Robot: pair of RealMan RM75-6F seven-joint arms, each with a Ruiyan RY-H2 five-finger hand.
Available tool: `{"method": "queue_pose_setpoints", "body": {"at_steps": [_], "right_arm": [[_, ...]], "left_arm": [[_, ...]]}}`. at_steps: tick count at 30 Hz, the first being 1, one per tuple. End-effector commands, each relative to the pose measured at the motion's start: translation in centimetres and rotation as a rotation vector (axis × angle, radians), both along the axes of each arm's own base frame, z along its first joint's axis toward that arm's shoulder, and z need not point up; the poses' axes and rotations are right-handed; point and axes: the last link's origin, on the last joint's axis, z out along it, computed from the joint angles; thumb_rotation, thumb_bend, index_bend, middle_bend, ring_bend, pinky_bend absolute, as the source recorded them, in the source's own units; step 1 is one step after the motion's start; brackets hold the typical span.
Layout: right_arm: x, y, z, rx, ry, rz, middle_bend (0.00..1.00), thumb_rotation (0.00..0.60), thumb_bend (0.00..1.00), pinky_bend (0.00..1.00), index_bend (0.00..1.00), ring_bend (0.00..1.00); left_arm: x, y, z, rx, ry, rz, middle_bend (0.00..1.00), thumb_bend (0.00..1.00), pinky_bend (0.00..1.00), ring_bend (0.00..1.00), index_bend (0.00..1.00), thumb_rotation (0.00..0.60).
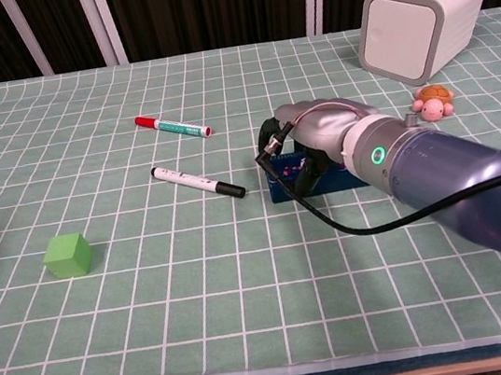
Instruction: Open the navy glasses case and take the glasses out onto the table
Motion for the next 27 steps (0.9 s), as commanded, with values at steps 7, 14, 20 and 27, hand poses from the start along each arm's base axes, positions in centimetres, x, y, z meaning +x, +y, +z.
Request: {"method": "queue_pose_setpoints", "body": {"at_steps": [7, 14, 20, 27], "right_arm": [[0.38, 0.05, -0.18, -0.001, -0.004, 0.007, 0.26, 0.6, 0.46, 0.23, 0.28, 0.32], [0.49, 0.0, -0.13, -0.001, -0.002, 0.007, 0.26, 0.6, 0.47, 0.23, 0.28, 0.32], [0.48, 0.0, -0.1, 0.001, 0.0, 0.006, 0.27, 0.6, 0.47, 0.23, 0.29, 0.32], [0.43, -0.03, -0.21, 0.0, 0.004, 0.008, 0.27, 0.6, 0.54, 0.23, 0.29, 0.36]], "left_arm": [[0.0, 0.01, 0.01, 0.0, 0.0, 0.001, 0.0, 0.46, 0.0, 0.0, 0.05, 0.6], [-0.04, 0.01, 0.04, -0.001, 0.001, 0.002, 0.0, 0.46, 0.0, 0.0, 0.05, 0.6], [-0.05, -0.01, 0.02, -0.004, 0.002, 0.006, 0.0, 0.46, 0.0, 0.0, 0.05, 0.6], [-0.06, 0.0, 0.06, -0.003, 0.002, 0.008, 0.0, 0.46, 0.0, 0.0, 0.05, 0.6]]}}
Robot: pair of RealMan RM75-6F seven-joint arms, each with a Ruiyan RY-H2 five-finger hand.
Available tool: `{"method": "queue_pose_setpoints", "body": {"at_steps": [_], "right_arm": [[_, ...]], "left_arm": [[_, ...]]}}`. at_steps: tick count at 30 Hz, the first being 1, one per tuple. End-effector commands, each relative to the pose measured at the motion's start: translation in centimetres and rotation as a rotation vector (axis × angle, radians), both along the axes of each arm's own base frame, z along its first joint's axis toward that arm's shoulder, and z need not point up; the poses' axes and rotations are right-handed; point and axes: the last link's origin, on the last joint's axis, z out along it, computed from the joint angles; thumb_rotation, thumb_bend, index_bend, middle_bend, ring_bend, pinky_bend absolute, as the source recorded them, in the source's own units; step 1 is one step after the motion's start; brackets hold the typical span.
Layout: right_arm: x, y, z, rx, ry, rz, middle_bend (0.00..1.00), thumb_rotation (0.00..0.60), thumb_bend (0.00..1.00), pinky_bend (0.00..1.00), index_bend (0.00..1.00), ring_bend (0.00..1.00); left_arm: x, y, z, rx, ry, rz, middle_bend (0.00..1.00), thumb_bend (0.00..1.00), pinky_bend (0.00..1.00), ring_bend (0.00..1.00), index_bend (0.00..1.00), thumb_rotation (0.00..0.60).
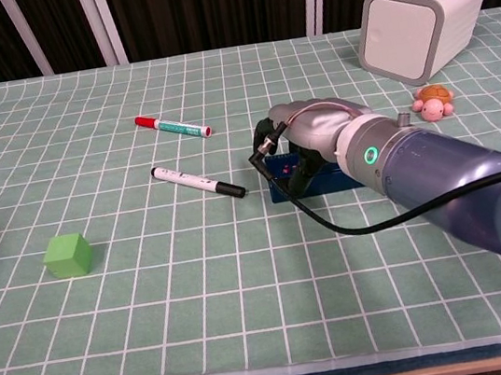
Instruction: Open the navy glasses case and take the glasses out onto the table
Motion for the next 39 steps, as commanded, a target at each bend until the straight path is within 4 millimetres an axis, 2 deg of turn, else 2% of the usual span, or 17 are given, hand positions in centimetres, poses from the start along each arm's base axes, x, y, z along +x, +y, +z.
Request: {"method": "queue_pose_setpoints", "body": {"at_steps": [1, 15, 26, 29, 33, 39], "right_arm": [[0.0, 0.0, 0.0, -0.001, 0.001, 0.003, 0.27, 0.6, 0.55, 0.23, 0.29, 0.36], [0.1, -0.2, 0.2, -0.026, 0.035, 0.045, 0.3, 0.6, 0.66, 0.24, 0.33, 0.44], [-0.2, -0.6, 0.6, -0.004, 0.074, 0.069, 0.3, 0.6, 0.67, 0.24, 0.33, 0.43], [-0.5, -0.7, 0.6, 0.015, 0.095, 0.064, 0.3, 0.6, 0.64, 0.24, 0.33, 0.41], [-0.6, -1.6, 0.9, 0.0, 0.107, 0.057, 0.28, 0.6, 0.53, 0.23, 0.33, 0.35], [-0.7, -3.9, 2.1, -0.076, 0.115, 0.036, 0.27, 0.6, 0.48, 0.23, 0.32, 0.33]], "left_arm": [[0.0, 0.0, 0.0, 0.001, 0.0, 0.001, 0.0, 0.46, 0.0, 0.0, 0.05, 0.6], [0.0, 0.0, 0.0, -0.001, -0.004, 0.006, 0.0, 0.46, 0.0, 0.0, 0.05, 0.6], [-0.1, 0.0, 0.1, -0.002, -0.005, 0.011, 0.0, 0.46, 0.0, 0.0, 0.05, 0.6], [-0.1, 0.0, 0.1, -0.003, -0.004, 0.011, 0.0, 0.46, 0.0, 0.0, 0.05, 0.6], [-0.1, 0.0, 0.1, 0.001, -0.003, 0.009, 0.0, 0.46, 0.0, 0.0, 0.05, 0.6], [-0.1, 0.0, 0.1, 0.0, -0.002, 0.011, 0.0, 0.46, 0.0, 0.0, 0.05, 0.6]]}}
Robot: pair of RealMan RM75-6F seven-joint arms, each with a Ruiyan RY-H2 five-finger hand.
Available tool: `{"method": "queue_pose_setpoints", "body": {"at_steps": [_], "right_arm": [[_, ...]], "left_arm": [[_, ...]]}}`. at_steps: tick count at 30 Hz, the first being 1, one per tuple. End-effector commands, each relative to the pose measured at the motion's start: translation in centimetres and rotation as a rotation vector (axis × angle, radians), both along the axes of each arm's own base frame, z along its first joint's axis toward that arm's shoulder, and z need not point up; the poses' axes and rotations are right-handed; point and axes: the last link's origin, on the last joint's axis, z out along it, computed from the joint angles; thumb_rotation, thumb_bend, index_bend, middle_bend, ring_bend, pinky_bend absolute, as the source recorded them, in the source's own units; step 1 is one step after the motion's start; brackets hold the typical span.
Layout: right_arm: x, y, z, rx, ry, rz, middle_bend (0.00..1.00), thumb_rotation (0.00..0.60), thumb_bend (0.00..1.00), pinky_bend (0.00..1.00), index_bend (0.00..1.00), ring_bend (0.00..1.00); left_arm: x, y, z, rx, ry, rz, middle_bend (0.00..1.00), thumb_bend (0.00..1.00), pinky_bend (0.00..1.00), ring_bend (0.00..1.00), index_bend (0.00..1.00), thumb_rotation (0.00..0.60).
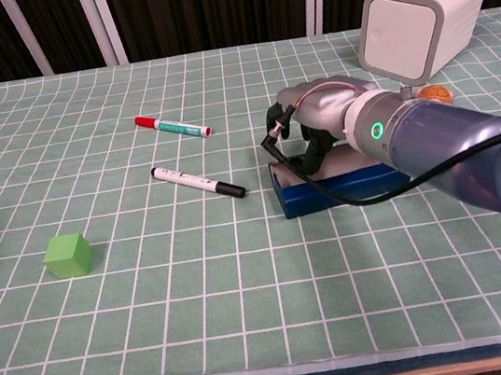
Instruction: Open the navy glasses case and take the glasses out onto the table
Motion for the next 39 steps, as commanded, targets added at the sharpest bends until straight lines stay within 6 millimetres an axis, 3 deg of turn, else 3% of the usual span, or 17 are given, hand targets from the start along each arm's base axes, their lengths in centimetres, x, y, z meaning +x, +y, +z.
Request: {"method": "queue_pose_setpoints", "body": {"at_steps": [1, 12, 16, 25, 28, 34, 39], "right_arm": [[0.0, -1.3, 0.7, -0.041, 0.019, 0.0, 0.27, 0.6, 0.47, 0.23, 0.32, 0.33], [-1.5, -3.6, 2.4, -0.15, -0.003, -0.085, 0.26, 0.6, 0.41, 0.23, 0.32, 0.32], [-2.5, -3.3, 3.6, -0.144, 0.012, -0.092, 0.21, 0.6, 0.3, 0.23, 0.25, 0.26], [-4.5, -0.2, 8.1, -0.16, 0.065, -0.079, 0.17, 0.6, 0.12, 0.23, 0.2, 0.22], [-6.0, 1.4, 9.2, -0.173, 0.068, -0.077, 0.17, 0.6, 0.11, 0.23, 0.19, 0.22], [-8.1, 3.8, 9.8, -0.16, 0.041, -0.08, 0.17, 0.6, 0.11, 0.23, 0.19, 0.22], [-9.2, 4.9, 9.0, -0.134, 0.001, -0.113, 0.17, 0.6, 0.1, 0.23, 0.19, 0.21]], "left_arm": [[0.0, 0.0, 0.0, 0.0, 0.0, 0.001, 0.0, 0.46, 0.0, 0.0, 0.05, 0.6], [0.0, 0.0, 0.0, 0.001, -0.001, 0.002, 0.0, 0.46, 0.0, 0.0, 0.05, 0.6], [0.0, 0.0, 0.0, 0.002, 0.001, 0.002, 0.0, 0.46, 0.0, 0.0, 0.05, 0.6], [-0.1, 0.0, 0.0, -0.001, 0.004, 0.006, 0.0, 0.46, 0.0, 0.0, 0.05, 0.6], [0.0, 0.0, 0.0, 0.001, 0.002, 0.007, 0.0, 0.46, 0.0, 0.0, 0.05, 0.6], [0.0, -0.1, -0.1, 0.001, 0.0, 0.009, 0.0, 0.46, 0.0, 0.0, 0.05, 0.6], [0.0, -0.1, -0.1, -0.002, -0.004, 0.013, 0.0, 0.46, 0.0, 0.0, 0.05, 0.6]]}}
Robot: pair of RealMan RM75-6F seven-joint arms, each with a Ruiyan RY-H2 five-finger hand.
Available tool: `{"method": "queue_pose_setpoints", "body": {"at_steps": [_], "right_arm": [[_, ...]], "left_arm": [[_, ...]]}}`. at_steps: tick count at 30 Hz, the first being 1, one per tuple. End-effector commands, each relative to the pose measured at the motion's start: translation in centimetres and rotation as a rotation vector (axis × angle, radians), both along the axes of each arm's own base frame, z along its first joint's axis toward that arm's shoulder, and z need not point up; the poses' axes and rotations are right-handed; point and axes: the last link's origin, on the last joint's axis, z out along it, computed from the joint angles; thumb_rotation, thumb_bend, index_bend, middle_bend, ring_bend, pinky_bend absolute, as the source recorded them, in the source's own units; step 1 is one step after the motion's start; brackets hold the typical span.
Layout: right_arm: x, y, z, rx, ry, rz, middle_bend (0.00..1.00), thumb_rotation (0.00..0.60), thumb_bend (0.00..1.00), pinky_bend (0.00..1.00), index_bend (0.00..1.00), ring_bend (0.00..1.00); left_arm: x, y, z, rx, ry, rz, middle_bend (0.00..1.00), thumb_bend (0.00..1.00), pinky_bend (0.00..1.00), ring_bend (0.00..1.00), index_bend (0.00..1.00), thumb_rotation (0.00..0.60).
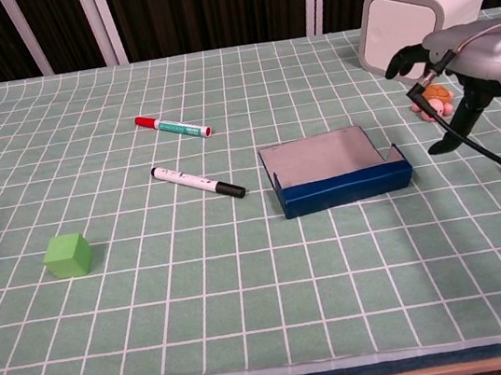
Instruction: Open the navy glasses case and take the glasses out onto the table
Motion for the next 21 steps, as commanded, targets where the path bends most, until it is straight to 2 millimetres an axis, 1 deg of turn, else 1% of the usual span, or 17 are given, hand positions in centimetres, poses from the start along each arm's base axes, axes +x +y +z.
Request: {"method": "queue_pose_setpoints", "body": {"at_steps": [1, 5, 11, 21], "right_arm": [[-0.5, 0.7, -0.5, 0.012, -0.035, -0.015, 0.17, 0.6, 0.1, 0.23, 0.19, 0.21], [-0.7, 1.0, -1.4, 0.0, -0.063, -0.005, 0.17, 0.6, 0.1, 0.23, 0.19, 0.22], [-1.1, 0.9, -2.7, -0.008, -0.086, -0.014, 0.17, 0.6, 0.09, 0.23, 0.19, 0.22], [-1.6, 0.3, -4.4, -0.019, -0.099, -0.03, 0.17, 0.6, 0.09, 0.23, 0.19, 0.22]], "left_arm": [[0.0, 0.0, 0.0, 0.002, -0.001, 0.0, 0.0, 0.46, 0.0, 0.0, 0.05, 0.6], [0.0, 0.0, 0.1, 0.004, -0.007, 0.005, 0.0, 0.46, 0.0, 0.0, 0.05, 0.6], [-0.1, 0.0, 0.1, -0.001, -0.009, 0.008, 0.0, 0.46, 0.0, 0.0, 0.05, 0.6], [-0.1, 0.1, 0.1, -0.001, -0.01, 0.01, 0.0, 0.46, 0.0, 0.0, 0.05, 0.6]]}}
